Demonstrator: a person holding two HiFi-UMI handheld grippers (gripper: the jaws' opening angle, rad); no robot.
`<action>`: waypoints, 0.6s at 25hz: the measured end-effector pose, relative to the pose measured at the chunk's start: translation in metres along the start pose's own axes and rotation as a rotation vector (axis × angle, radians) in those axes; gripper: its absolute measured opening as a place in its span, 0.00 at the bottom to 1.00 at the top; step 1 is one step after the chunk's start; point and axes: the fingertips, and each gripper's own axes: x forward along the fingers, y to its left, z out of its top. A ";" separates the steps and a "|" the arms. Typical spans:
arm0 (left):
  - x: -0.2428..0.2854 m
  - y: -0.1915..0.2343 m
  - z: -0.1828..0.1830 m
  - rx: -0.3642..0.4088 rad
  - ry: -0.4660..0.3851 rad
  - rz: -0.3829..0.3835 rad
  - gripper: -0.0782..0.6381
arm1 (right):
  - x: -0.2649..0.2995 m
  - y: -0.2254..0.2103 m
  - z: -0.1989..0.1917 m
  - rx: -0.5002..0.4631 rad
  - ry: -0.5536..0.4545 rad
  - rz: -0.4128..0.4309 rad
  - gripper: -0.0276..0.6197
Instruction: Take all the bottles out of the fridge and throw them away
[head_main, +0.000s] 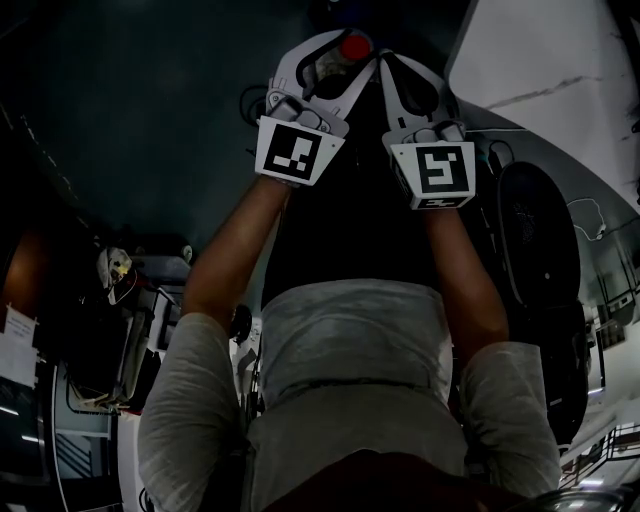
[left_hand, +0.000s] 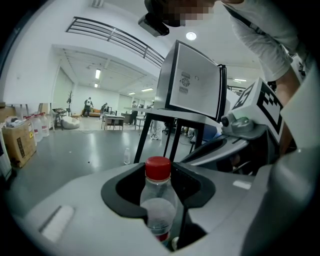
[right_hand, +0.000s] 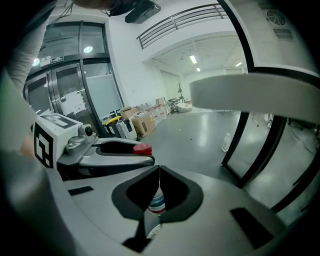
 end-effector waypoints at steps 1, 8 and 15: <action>0.001 0.001 -0.001 0.001 0.004 0.001 0.33 | 0.000 0.000 -0.001 0.000 0.000 0.000 0.06; 0.003 0.006 -0.010 0.014 0.036 0.024 0.33 | -0.001 0.000 -0.001 0.011 0.001 -0.003 0.06; -0.010 0.009 -0.005 -0.004 0.052 0.052 0.33 | -0.010 0.010 0.004 0.020 0.011 0.018 0.06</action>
